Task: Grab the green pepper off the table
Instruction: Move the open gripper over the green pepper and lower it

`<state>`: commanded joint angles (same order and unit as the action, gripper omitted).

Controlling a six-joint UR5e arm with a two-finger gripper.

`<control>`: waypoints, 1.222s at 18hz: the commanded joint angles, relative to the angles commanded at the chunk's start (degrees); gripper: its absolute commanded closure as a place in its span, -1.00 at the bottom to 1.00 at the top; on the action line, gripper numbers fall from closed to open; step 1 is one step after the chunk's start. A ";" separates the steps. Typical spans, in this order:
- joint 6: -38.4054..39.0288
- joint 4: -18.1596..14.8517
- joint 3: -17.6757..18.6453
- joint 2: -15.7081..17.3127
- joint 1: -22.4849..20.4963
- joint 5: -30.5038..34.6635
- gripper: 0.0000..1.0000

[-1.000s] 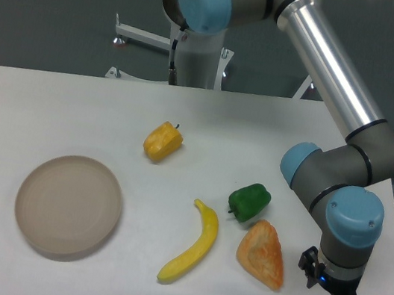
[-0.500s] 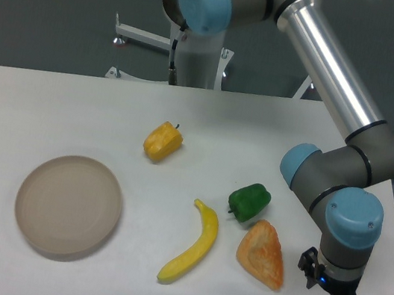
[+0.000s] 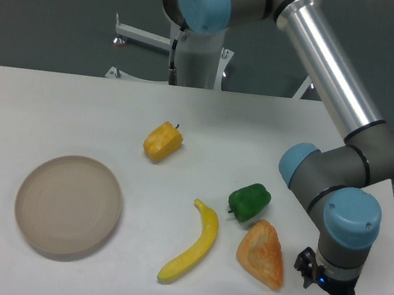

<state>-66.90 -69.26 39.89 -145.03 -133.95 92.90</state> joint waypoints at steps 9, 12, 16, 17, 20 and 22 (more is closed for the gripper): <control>3.80 -1.93 17.05 14.06 -2.55 -4.57 -1.00; -0.14 -6.84 18.38 15.83 -2.46 -5.19 -1.00; -4.20 -10.98 20.66 17.23 -2.02 -4.75 -1.00; -5.42 -11.34 21.36 17.59 -2.02 -4.75 -1.00; -6.75 -11.60 23.13 18.29 -2.02 -4.66 -1.00; -6.75 -11.61 24.00 18.55 -1.93 -4.66 -1.00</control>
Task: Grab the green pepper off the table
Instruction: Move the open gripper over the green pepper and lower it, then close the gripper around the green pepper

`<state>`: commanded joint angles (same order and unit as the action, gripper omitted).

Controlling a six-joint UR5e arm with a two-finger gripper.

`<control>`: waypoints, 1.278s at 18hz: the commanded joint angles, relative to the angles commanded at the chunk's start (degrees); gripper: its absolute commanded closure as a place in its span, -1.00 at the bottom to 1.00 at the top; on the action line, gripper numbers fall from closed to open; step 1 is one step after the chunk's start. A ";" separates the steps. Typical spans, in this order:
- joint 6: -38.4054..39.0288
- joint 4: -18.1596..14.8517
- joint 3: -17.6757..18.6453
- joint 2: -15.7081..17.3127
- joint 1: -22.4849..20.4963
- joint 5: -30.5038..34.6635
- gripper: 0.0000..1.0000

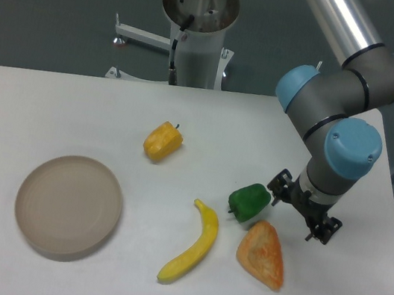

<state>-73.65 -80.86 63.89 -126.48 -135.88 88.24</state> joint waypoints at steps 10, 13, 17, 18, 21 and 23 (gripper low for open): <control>0.79 0.70 5.89 1.50 0.79 0.35 -1.00; 1.05 0.88 7.21 1.49 1.32 0.35 -1.00; 1.14 1.14 8.97 1.85 1.76 0.26 -1.00; 1.14 1.23 9.32 2.02 1.76 0.26 -1.00; 1.14 1.32 10.02 2.37 1.76 0.26 -1.00; 1.23 1.58 10.11 2.37 1.76 0.26 -1.00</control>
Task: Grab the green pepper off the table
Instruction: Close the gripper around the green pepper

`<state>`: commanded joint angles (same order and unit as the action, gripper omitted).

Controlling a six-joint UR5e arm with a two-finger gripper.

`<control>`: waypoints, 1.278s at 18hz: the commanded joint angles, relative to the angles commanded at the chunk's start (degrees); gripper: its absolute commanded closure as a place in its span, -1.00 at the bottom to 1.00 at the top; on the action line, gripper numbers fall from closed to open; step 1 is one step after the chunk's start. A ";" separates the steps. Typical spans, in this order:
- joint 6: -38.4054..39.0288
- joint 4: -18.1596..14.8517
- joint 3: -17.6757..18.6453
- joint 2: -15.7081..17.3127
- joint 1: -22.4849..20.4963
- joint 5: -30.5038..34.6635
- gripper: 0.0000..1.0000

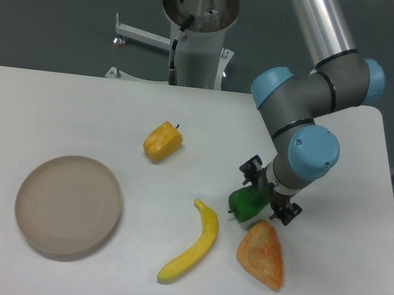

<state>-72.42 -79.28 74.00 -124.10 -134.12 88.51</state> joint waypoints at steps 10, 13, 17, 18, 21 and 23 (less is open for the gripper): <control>2.99 3.60 2.81 0.88 0.09 -0.62 -1.00; 3.16 4.75 2.90 0.62 0.53 -0.35 -1.00; 2.90 5.10 4.04 0.79 0.53 -0.18 -1.00; 2.47 5.10 4.57 0.97 0.53 -0.09 -1.00; 2.20 5.01 5.19 1.84 0.44 -0.18 -1.00; 2.29 5.01 5.27 1.85 0.53 -0.09 -1.00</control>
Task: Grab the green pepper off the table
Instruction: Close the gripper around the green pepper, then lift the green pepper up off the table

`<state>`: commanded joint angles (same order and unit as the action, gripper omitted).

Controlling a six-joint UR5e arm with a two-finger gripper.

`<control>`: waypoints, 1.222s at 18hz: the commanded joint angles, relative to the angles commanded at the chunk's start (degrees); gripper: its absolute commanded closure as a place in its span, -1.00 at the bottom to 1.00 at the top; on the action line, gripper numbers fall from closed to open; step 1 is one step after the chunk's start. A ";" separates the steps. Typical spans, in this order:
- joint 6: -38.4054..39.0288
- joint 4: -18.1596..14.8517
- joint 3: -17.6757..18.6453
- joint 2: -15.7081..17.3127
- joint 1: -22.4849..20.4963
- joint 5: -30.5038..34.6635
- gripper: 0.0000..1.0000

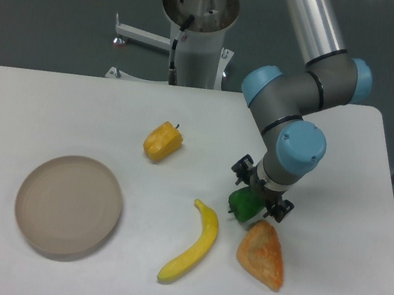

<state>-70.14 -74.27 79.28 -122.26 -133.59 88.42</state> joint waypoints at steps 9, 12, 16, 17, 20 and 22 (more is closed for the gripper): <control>0.09 1.85 -0.09 -0.35 0.00 -0.09 -0.64; 0.00 1.85 -0.17 -0.18 -0.17 -0.44 0.24; 0.00 1.76 -0.88 0.00 -0.70 -0.79 0.46; 0.00 1.76 -0.97 0.00 -0.79 -0.79 0.46; -0.09 1.67 -2.02 0.17 -1.40 -1.66 0.46; -0.09 1.41 -3.07 0.26 -2.19 -3.07 0.46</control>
<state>-70.22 -72.86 76.21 -121.99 -135.79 85.35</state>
